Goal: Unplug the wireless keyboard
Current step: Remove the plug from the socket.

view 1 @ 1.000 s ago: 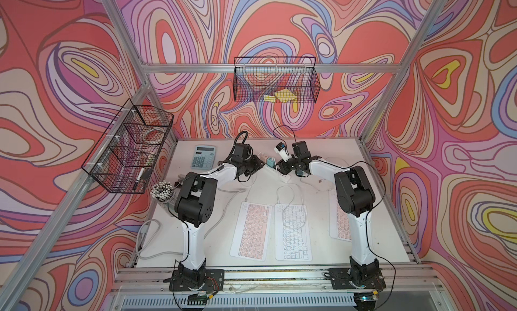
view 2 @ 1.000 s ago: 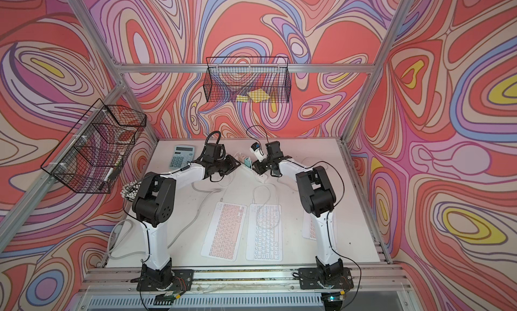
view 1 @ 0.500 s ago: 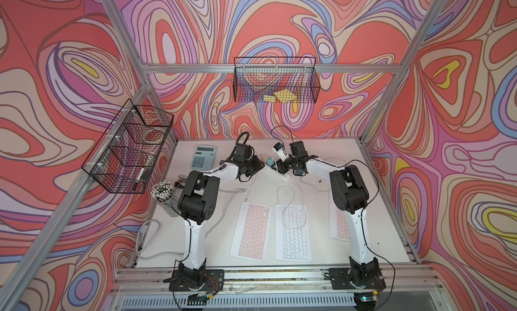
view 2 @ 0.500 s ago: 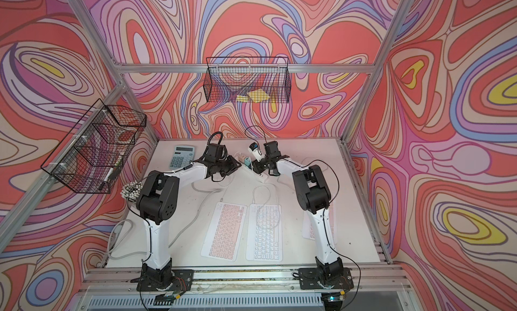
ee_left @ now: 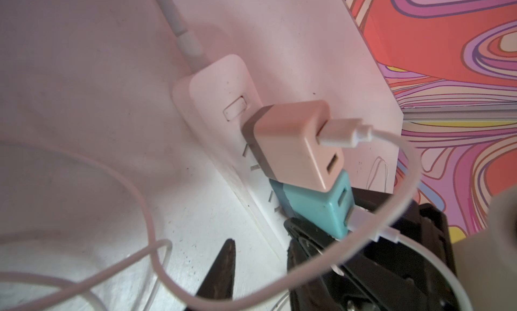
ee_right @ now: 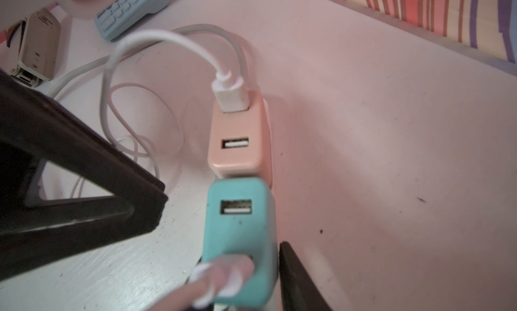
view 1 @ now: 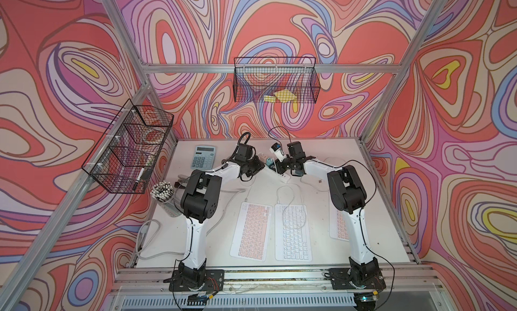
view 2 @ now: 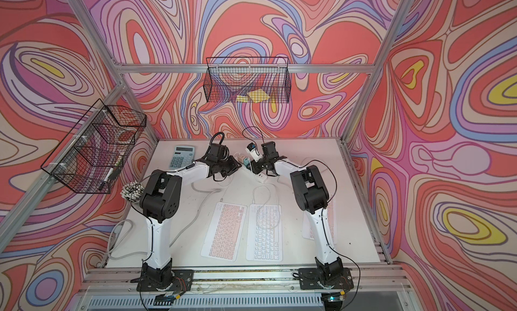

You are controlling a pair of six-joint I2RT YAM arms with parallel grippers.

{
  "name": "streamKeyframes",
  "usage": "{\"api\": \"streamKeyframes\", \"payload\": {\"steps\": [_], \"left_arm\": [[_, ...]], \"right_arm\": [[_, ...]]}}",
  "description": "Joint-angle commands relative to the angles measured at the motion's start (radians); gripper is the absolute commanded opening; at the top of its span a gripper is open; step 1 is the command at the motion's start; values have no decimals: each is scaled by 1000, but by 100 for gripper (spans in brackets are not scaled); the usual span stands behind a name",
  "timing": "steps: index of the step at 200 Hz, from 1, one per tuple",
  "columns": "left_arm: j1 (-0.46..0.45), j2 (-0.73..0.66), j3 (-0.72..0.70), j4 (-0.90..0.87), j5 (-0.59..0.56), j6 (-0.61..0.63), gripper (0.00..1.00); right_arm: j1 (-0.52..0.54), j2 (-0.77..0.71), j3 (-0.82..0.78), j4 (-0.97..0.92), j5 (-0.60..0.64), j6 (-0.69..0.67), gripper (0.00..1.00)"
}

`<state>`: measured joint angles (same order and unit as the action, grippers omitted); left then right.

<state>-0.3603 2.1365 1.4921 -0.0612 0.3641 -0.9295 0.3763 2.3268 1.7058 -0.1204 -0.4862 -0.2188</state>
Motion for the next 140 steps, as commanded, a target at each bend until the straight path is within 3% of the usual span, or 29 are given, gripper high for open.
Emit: {"api": "streamKeyframes", "payload": {"steps": [1, 66, 140], "left_arm": [[-3, 26, 25, -38, -24, -21, 33], [-4, 56, 36, 22, 5, -56, 36], [5, 102, 94, -22, -27, -76, 39]], "right_arm": [[10, 11, 32, 15, 6, 0, 39], [11, 16, 32, -5, 1, -9, 29], [40, 5, 4, 9, 36, -27, 27]]}}
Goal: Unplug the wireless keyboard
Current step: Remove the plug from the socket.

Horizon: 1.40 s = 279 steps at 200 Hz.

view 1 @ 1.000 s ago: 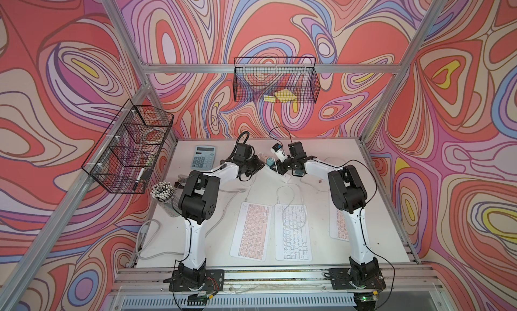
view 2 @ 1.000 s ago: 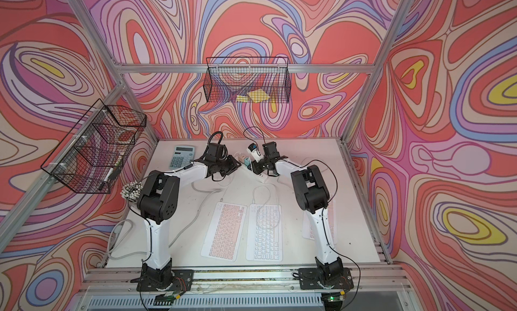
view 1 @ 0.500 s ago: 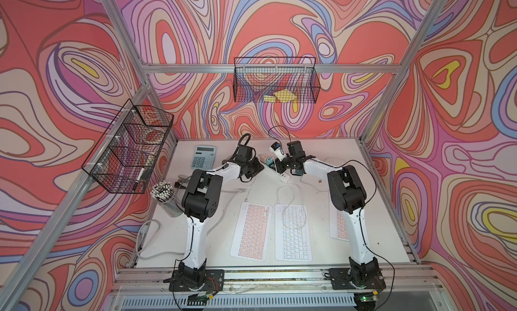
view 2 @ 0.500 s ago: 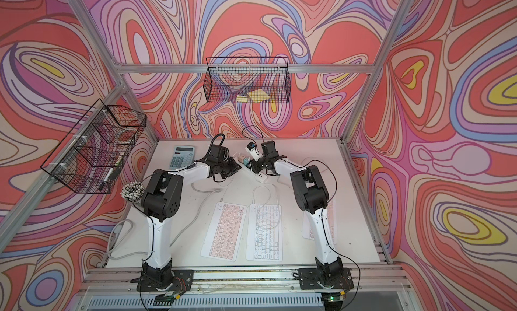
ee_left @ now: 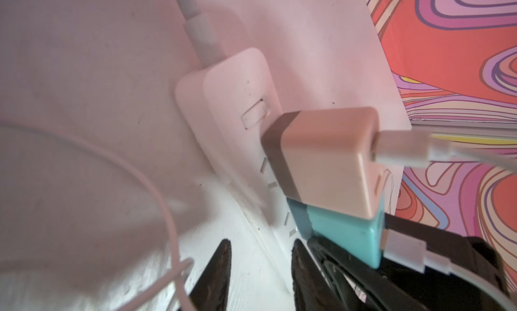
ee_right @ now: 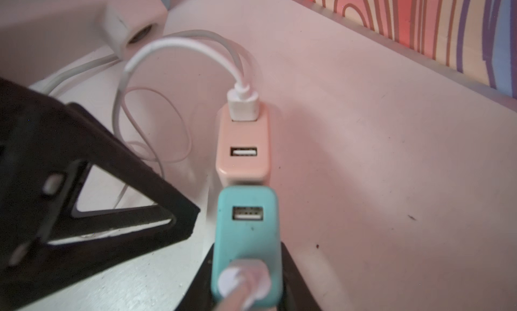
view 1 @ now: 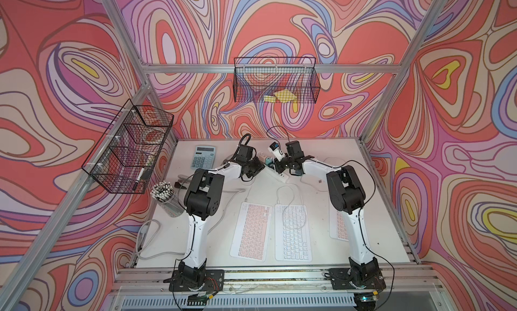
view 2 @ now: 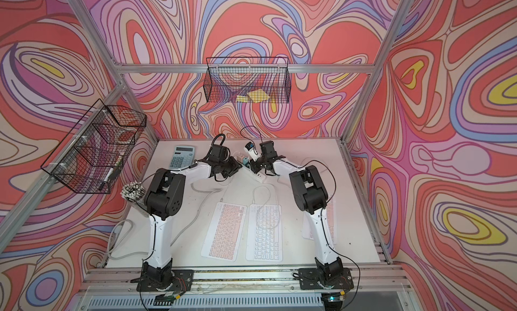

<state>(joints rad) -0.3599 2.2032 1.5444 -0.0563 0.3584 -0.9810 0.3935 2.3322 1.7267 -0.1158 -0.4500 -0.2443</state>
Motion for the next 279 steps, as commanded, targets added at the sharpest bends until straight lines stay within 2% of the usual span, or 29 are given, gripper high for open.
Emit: {"api": "streamKeyframes", "payload": {"steps": [1, 38, 87, 113, 185, 216, 249, 279], "left_arm": [[4, 35, 40, -24, -22, -25, 39], [12, 58, 53, -33, -42, -37, 42], [18, 74, 46, -52, -101, -59, 40], [19, 89, 46, -58, -96, -62, 39], [21, 93, -45, -57, -82, -105, 37], [20, 98, -86, -28, -69, -124, 37], [26, 89, -127, -25, -72, -125, 35], [34, 75, -170, -13, -93, -126, 32]], "right_arm": [[22, 1, -16, 5, -2, -1, 27], [24, 4, -22, 12, -14, 22, 27], [25, -4, -34, 5, -12, 15, 27], [35, -3, -34, 0, 5, 0, 27], [102, -25, -77, 95, 129, -52, 24], [99, -13, -47, 72, 96, 7, 21], [65, -15, -32, 102, -3, 136, 18], [51, -20, -26, 111, -14, 156, 17]]}}
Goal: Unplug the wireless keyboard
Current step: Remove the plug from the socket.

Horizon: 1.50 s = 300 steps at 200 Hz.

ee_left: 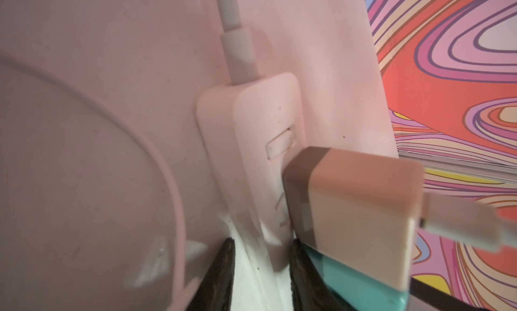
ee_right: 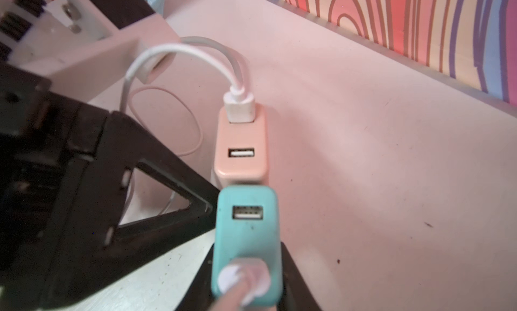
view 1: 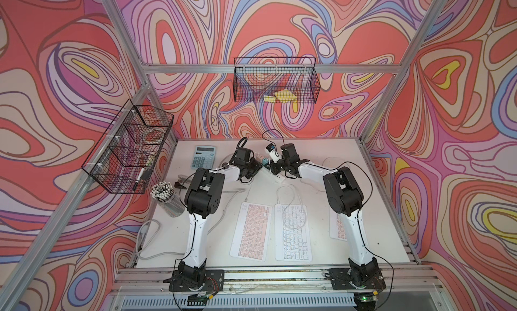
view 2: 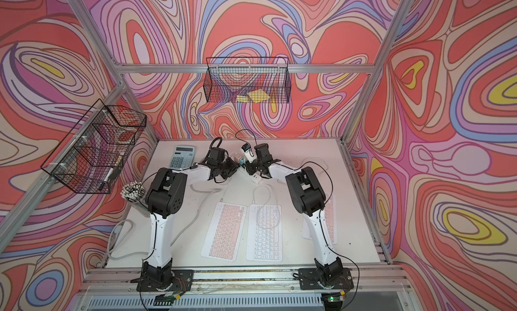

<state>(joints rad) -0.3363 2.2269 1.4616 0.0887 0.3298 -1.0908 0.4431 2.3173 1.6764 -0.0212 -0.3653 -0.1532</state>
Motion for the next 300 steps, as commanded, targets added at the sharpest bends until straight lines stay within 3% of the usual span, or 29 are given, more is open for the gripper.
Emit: {"api": "streamKeyframes", "payload": {"steps": [1, 34, 126, 147, 188, 219, 239, 300], "left_arm": [[10, 51, -89, -157, -64, -17, 32], [12, 72, -78, -159, -40, -22, 32], [10, 100, -15, -252, -44, 29, 31], [10, 102, -7, -257, -44, 37, 31], [10, 98, -18, -243, -49, 26, 31], [9, 98, -14, -249, -51, 33, 31], [5, 99, -5, -263, -61, 44, 31], [-45, 131, 14, -237, 1, -1, 33]], "right_arm": [[1, -5, 25, 17, -97, 64, 17], [13, -16, 19, 30, -67, 24, 16], [109, -2, 57, -97, 149, -303, 15], [87, -6, 72, -126, 135, -246, 15], [-4, -22, 91, -85, -172, -16, 15], [-40, -26, 69, -11, -277, 102, 15], [-47, -24, 69, -7, -293, 117, 15], [-3, -25, 91, -76, -160, 0, 15]]}}
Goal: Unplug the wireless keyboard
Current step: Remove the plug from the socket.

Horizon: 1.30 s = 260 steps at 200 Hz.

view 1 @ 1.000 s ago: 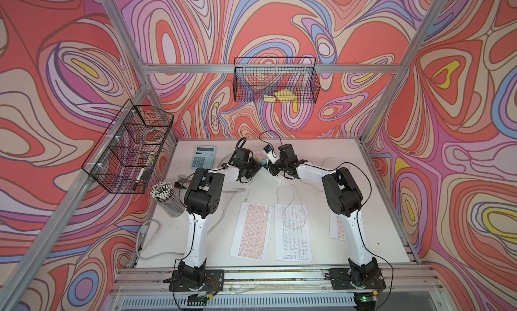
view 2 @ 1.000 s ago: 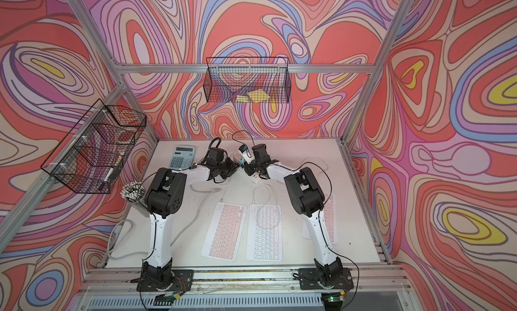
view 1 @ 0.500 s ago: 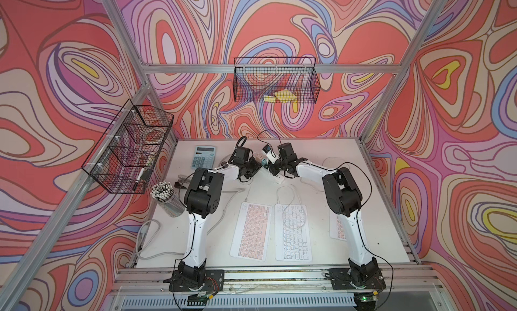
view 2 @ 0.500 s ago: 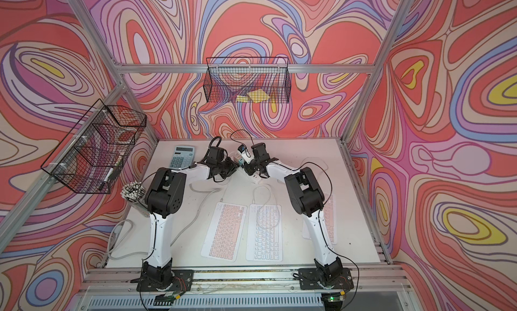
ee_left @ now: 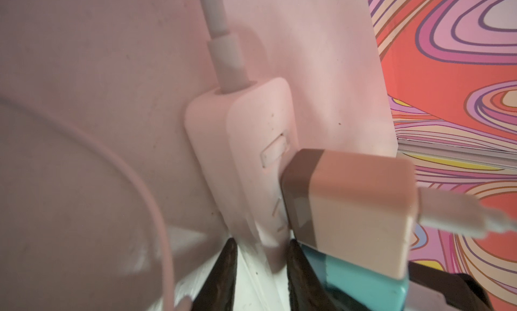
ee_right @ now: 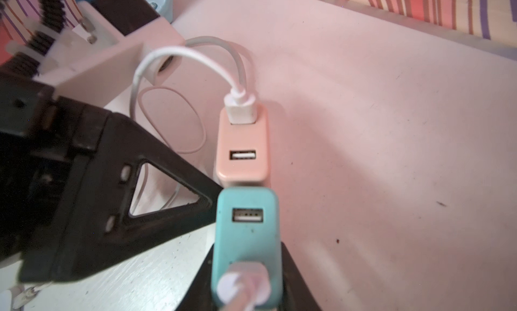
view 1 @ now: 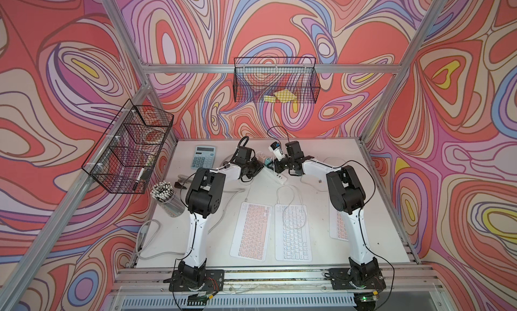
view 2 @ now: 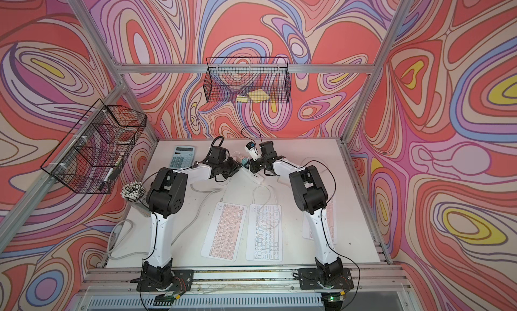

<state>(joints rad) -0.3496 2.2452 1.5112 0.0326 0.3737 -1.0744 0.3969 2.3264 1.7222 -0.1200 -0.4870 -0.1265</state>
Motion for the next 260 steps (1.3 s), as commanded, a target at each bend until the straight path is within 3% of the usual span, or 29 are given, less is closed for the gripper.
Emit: {"api": "streamKeyframes", "payload": {"steps": [1, 75, 135, 167, 188, 223, 260], "left_arm": [[-32, 113, -36, -181, -43, -18, 33], [-44, 141, 48, -273, -43, 17, 33], [-44, 157, 81, -288, -36, 31, 32], [-44, 157, 80, -288, -35, 31, 32], [-44, 154, 78, -288, -36, 35, 32], [-40, 168, 81, -275, -10, 6, 32], [-41, 164, 71, -264, -3, -5, 32]], "right_arm": [[45, -35, 46, 21, -36, -28, 15], [158, -74, -30, 57, 113, -211, 14], [192, -66, -6, -32, 203, -353, 13], [185, -59, 23, -82, 241, -355, 13], [143, -73, 28, -74, 160, -254, 13], [68, -87, 18, 21, -115, -22, 12], [22, -87, -14, 103, -191, 97, 12]]}}
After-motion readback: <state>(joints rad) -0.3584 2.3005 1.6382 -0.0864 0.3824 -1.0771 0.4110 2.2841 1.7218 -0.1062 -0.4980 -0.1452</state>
